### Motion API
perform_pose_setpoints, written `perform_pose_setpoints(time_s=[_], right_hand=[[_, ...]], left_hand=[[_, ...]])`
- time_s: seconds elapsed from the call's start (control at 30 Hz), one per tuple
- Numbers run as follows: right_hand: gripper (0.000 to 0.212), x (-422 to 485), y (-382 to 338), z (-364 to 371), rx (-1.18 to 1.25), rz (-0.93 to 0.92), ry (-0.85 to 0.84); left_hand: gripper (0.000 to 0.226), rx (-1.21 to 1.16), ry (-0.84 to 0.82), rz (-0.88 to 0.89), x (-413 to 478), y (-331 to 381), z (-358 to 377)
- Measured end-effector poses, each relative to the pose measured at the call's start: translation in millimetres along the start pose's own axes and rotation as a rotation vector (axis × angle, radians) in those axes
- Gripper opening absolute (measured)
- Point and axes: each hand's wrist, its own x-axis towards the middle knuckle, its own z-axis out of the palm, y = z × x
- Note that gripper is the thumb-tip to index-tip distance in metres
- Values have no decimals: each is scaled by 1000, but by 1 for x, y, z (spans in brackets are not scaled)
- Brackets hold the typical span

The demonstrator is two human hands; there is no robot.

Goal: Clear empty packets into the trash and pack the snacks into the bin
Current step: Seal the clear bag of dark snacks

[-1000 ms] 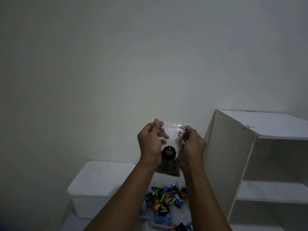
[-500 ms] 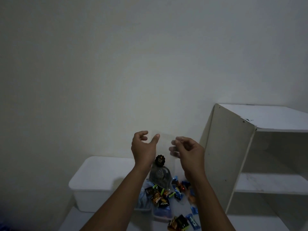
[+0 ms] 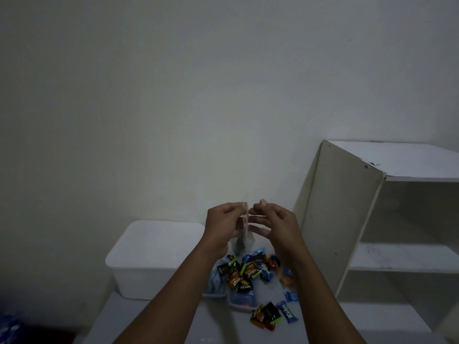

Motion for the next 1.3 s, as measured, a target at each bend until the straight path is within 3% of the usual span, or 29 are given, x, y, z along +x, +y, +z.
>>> perform_pose_setpoints(time_s=[0.23, 0.43, 0.83, 1.03, 1.13, 1.3], right_hand=[[9, 8, -11, 6, -151, -6, 53], [10, 10, -9, 12, -251, -29, 49], [14, 17, -8, 18, -555, -166, 30], [12, 22, -11, 21, -494, -175, 119], [11, 21, -11, 24, -415, -149, 74], [13, 24, -10, 28, -401, -138, 69]], left_hand=[[10, 182, -75, 205, -1, -6, -6], [14, 293, 19, 316, 8, -6, -8], [13, 135, -14, 196, 20, -3, -11], [12, 184, -121, 248, 18, -2, -18], [14, 207, -102, 311, 22, -3, -25], [18, 78, -78, 269, 24, -5, -29]])
